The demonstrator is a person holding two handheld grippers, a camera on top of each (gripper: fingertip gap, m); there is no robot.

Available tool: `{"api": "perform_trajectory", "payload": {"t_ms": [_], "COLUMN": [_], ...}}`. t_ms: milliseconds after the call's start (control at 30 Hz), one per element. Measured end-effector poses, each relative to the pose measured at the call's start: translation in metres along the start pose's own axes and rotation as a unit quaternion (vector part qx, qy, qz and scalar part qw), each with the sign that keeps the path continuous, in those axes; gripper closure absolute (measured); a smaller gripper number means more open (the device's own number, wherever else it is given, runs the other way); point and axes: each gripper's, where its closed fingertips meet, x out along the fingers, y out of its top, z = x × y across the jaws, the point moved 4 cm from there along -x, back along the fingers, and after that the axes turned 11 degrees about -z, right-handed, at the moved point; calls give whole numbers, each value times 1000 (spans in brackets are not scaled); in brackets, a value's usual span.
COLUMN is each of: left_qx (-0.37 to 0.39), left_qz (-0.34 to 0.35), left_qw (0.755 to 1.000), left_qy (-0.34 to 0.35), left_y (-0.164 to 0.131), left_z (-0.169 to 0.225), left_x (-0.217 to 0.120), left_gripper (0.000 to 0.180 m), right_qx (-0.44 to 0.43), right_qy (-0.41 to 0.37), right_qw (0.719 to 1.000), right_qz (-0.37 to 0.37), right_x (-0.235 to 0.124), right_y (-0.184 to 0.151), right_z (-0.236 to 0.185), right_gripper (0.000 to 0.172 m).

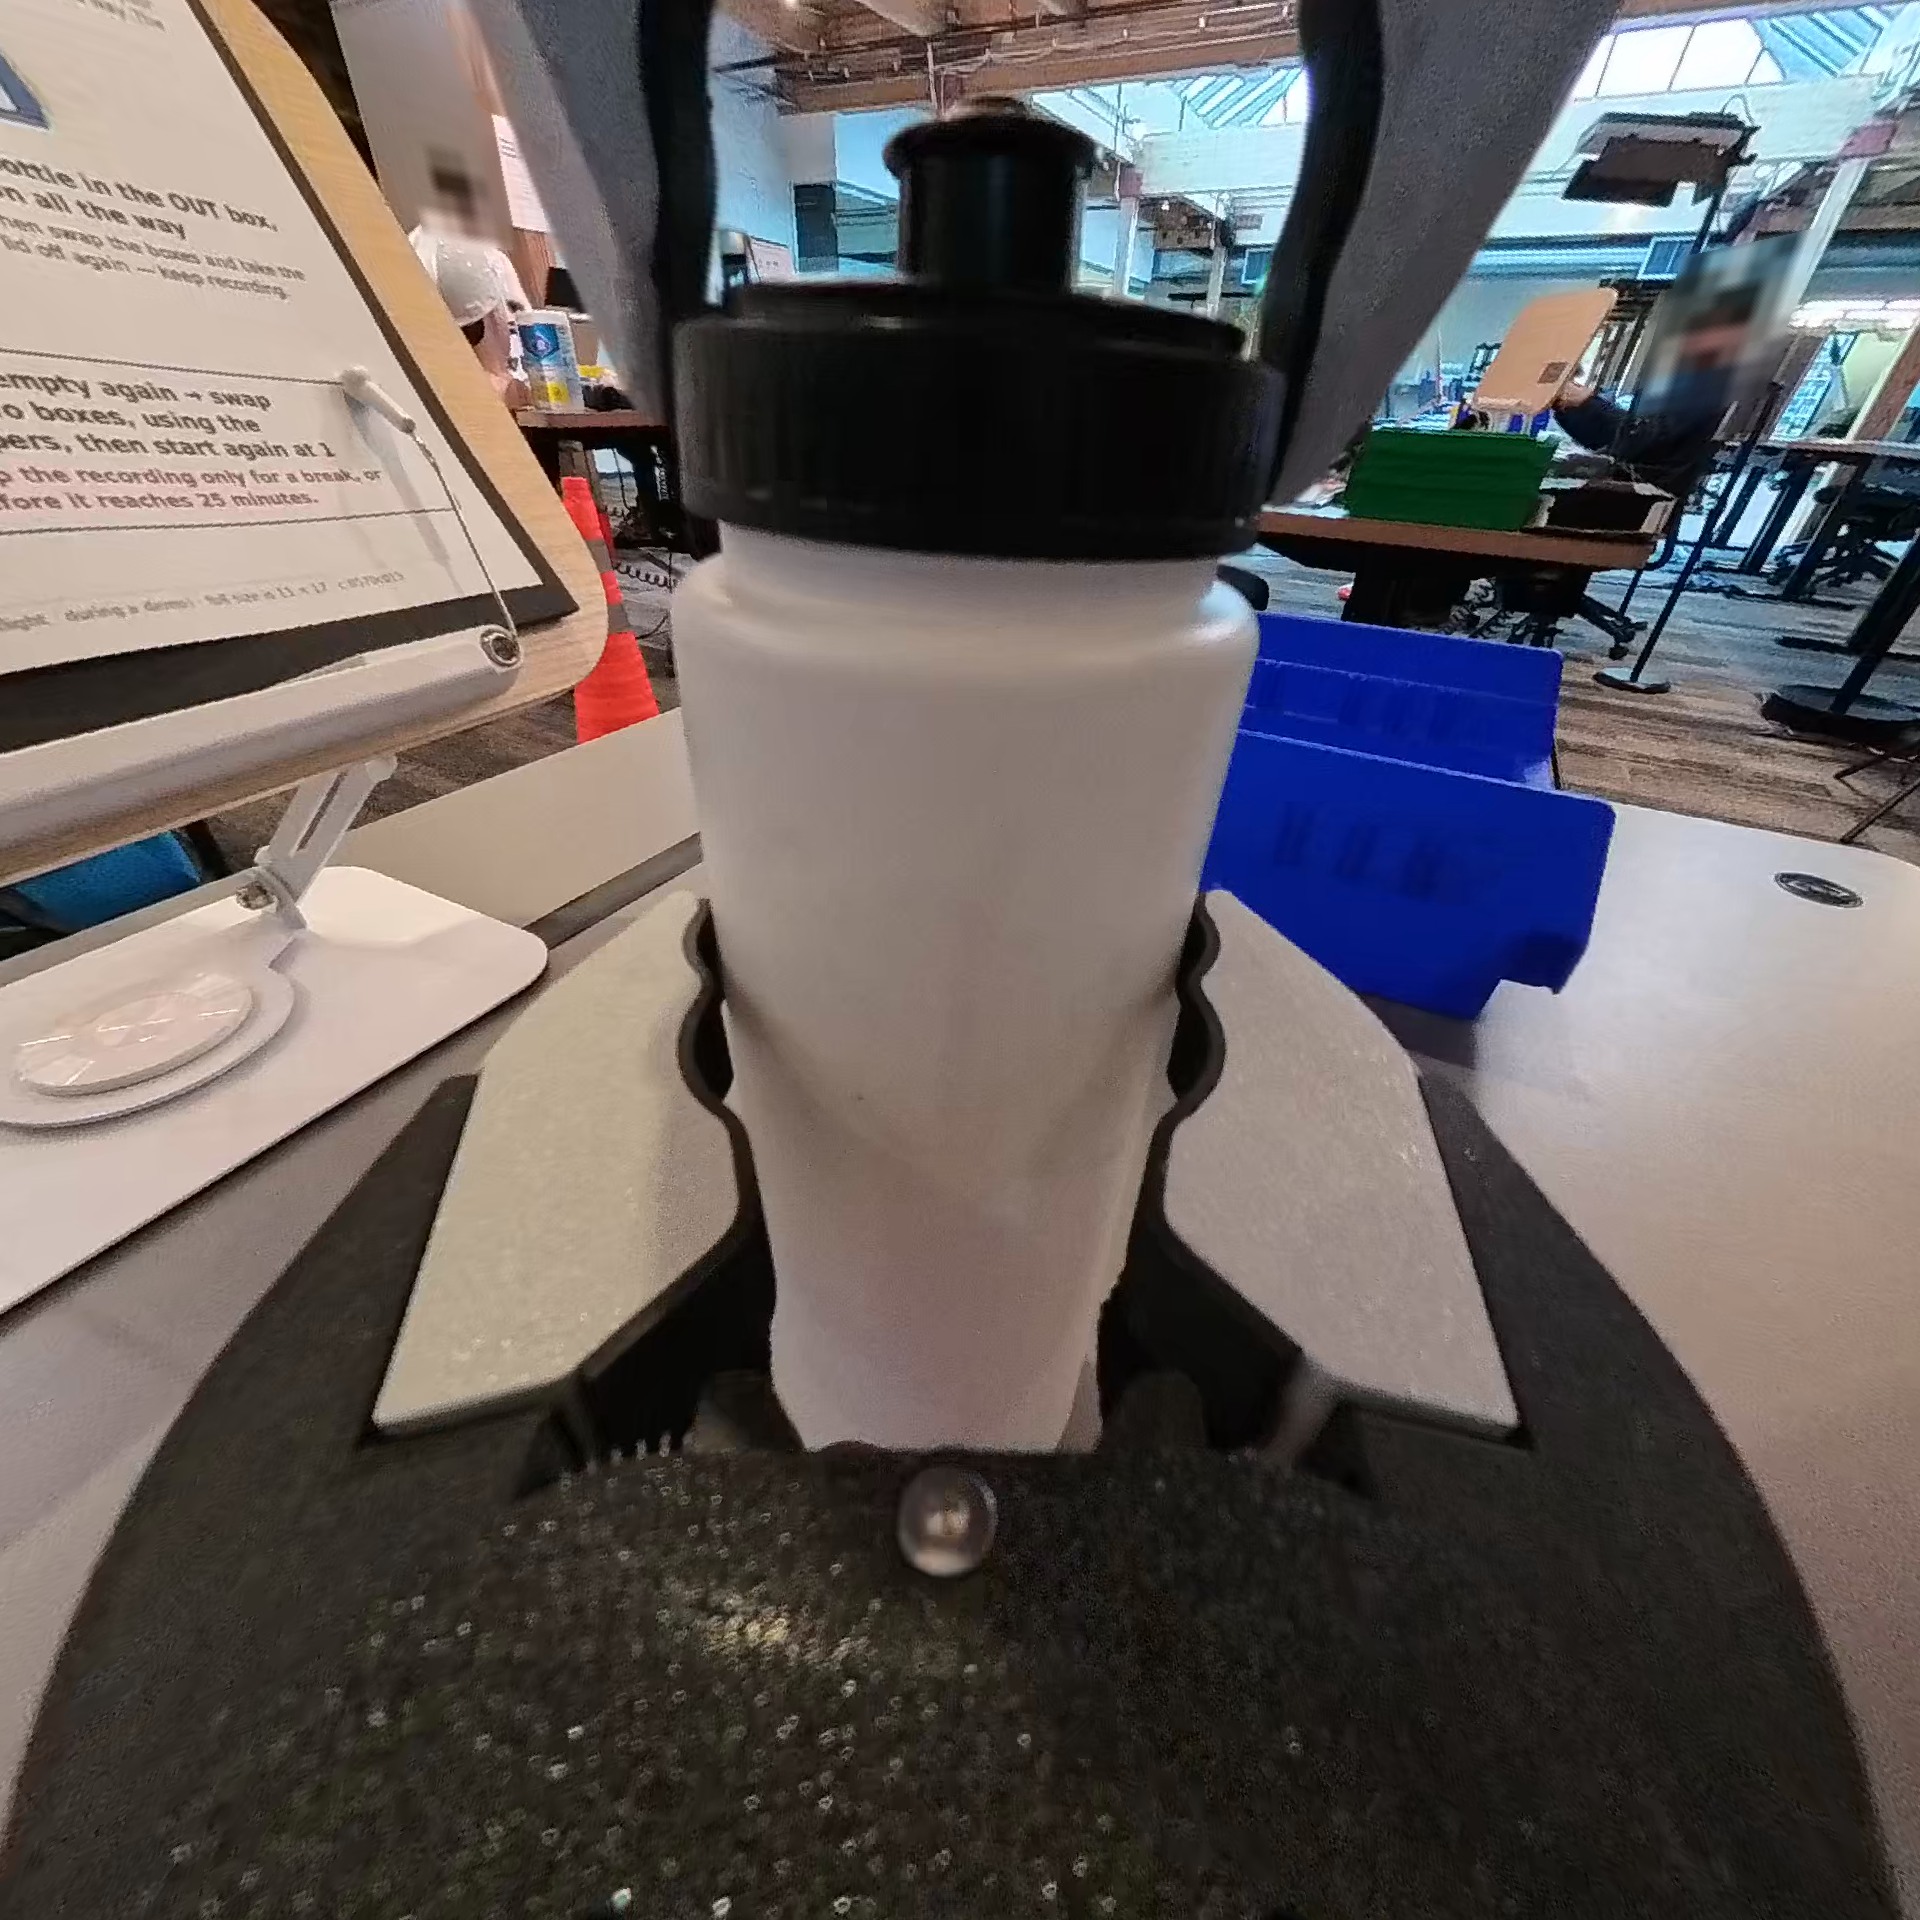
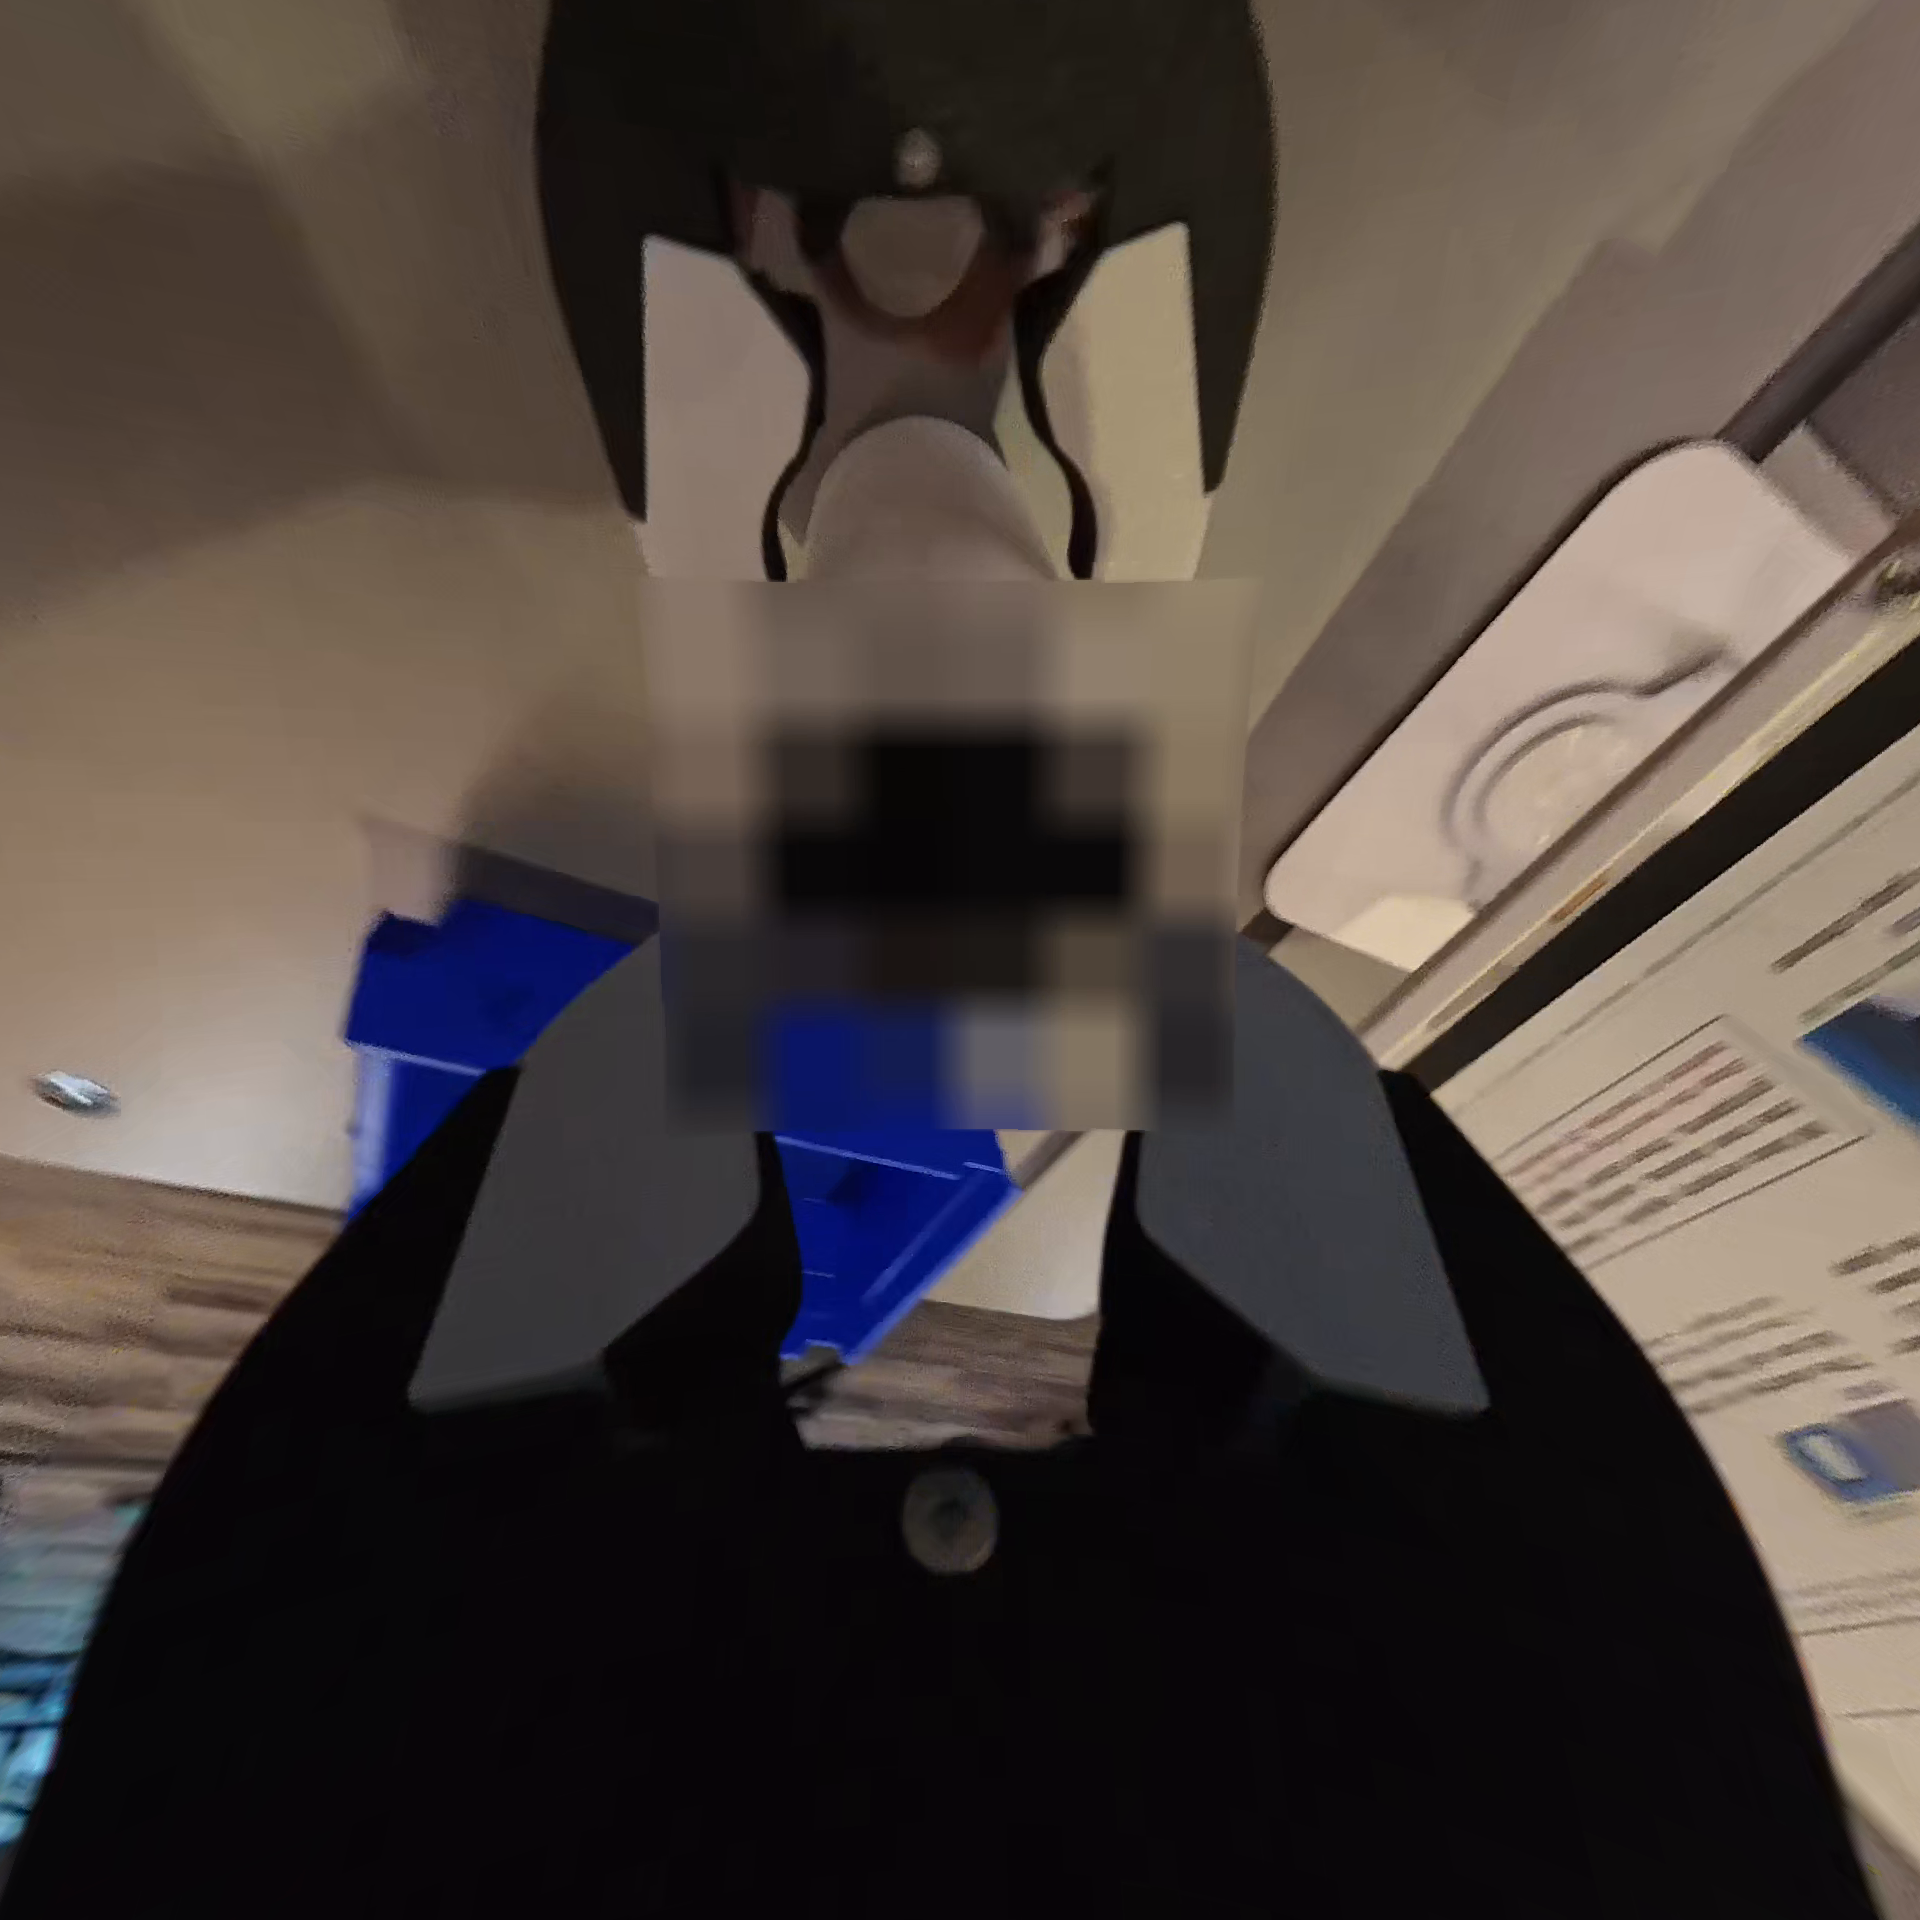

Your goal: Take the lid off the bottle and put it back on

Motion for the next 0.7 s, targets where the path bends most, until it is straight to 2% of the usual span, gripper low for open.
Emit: {"api": "perform_trajectory", "payload": {"t_ms": [100,233,267,333,400,467,567,700], "left_qx": [2,-1,-1,-1,0,0,-1,-1], "left_qz": [-5,-6,-7,-8,-9,-10,-12,-12], "left_qw": [1000,1000,1000,1000,1000,1000,1000,1000], "left_qy": [2,3,4,4,5,8,12,13], "left_y": [0,-1,-1,-1,-1,-1,-1,-1], "left_z": [0,-1,-2,-1,-1,-1,0,0], "left_x": [0,-1,-1,-1,-1,-1,-1,-1], "left_gripper": [97,97,97,97,98,98,98,98], "right_qx": [-54,-32,-18,37,108,212,370,518], "right_qy": [-18,-32,-34,-54,-69,-74,-9,37], "right_qw": [998,999,999,993,981,958,906,838], "right_qz": [-13,9,33,97,146,181,206,166], "right_x": [-1,-11,-17,-31,-42,-45,-35,-12], "right_y": [1,3,4,7,9,8,8,0], "right_z": [1,-1,-4,-5,-3,2,1,-5], "right_gripper": [101,103,100,76,64,61,55,55]}}
